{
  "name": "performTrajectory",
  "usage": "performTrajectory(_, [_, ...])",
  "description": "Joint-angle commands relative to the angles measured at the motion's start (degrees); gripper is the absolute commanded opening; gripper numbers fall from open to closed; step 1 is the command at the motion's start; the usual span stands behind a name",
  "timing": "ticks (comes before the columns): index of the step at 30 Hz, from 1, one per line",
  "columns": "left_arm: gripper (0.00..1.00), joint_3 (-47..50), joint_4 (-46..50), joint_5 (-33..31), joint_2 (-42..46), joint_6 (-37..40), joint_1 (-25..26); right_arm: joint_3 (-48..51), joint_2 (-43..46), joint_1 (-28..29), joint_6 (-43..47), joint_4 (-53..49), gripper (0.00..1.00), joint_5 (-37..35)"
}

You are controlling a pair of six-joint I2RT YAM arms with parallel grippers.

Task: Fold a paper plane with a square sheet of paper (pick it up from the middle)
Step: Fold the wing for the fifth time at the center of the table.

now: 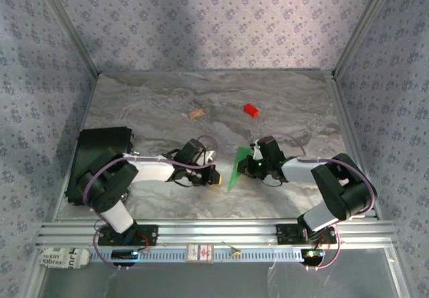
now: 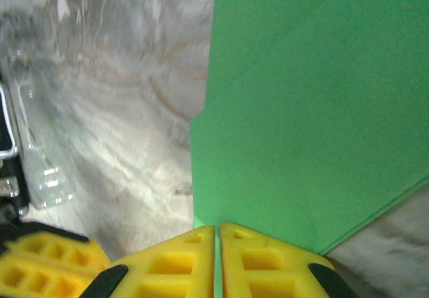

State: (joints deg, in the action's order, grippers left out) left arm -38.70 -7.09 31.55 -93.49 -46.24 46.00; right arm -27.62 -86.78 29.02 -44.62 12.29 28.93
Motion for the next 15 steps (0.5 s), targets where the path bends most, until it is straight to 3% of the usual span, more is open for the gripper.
performTrajectory(1, [0.0,1.3,0.0,-2.7,3.6,-1.3,-1.3,1.0,1.0,1.5,3.2,-3.1,0.12,4.5])
performTrajectory(8, [0.06,-0.1,0.0,-0.1,2.6,-1.5,-2.3,1.5,9.6,1.4,4.1,-5.3,0.14,2.3])
performTrajectory(15, [0.22,-3.2,-3.3,4.7,-1.9,-3.7,-1.9,5.1,19.8,-4.9,2.0,-13.2,0.17,-5.6])
